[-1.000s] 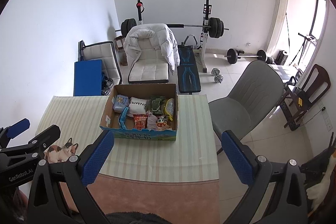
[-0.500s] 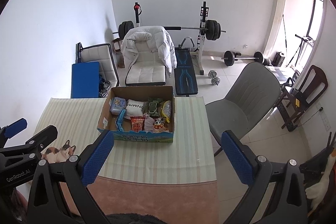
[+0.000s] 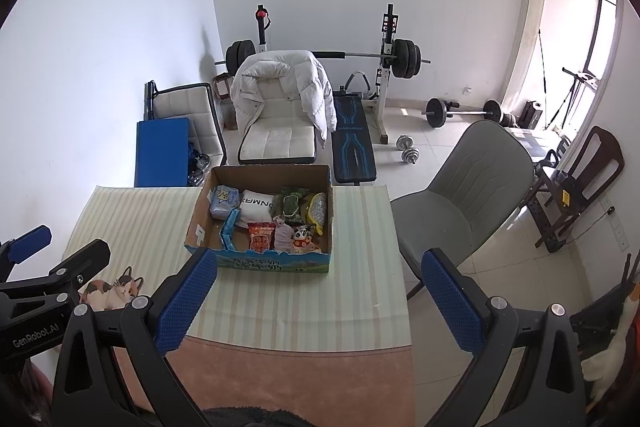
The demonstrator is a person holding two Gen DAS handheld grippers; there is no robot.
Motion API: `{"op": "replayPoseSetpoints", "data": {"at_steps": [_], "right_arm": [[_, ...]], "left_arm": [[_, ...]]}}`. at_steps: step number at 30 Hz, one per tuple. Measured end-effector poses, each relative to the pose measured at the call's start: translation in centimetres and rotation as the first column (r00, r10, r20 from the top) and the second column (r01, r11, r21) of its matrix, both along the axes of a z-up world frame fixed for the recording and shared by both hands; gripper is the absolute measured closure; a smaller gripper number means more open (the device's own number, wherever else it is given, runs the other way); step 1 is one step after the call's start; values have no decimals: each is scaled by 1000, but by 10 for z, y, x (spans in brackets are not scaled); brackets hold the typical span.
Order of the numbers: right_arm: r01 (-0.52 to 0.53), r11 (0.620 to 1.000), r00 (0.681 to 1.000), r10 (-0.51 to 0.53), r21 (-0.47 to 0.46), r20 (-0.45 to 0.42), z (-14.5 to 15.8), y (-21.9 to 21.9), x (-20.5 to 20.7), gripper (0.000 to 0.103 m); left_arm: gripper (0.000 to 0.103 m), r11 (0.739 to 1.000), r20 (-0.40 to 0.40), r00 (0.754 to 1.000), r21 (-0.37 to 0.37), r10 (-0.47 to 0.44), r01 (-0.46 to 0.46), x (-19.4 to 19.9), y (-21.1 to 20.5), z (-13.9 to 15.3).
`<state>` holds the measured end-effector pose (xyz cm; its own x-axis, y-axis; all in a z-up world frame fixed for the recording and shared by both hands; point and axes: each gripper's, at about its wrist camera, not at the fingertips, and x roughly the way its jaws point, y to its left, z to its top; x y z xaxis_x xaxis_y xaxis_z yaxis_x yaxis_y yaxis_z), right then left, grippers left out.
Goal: Organize soft objects
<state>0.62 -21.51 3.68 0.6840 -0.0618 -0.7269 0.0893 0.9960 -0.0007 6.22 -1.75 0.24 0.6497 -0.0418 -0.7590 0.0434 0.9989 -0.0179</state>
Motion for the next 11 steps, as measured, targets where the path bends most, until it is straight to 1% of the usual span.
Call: {"op": "replayPoseSetpoints", "data": {"at_steps": [11], "right_arm": [[0,1000,1000,0,0,1,1,-2,1,0]], "left_arm": [[0,1000,-1,1000,-1,-2,2,1,-1,0]]}}
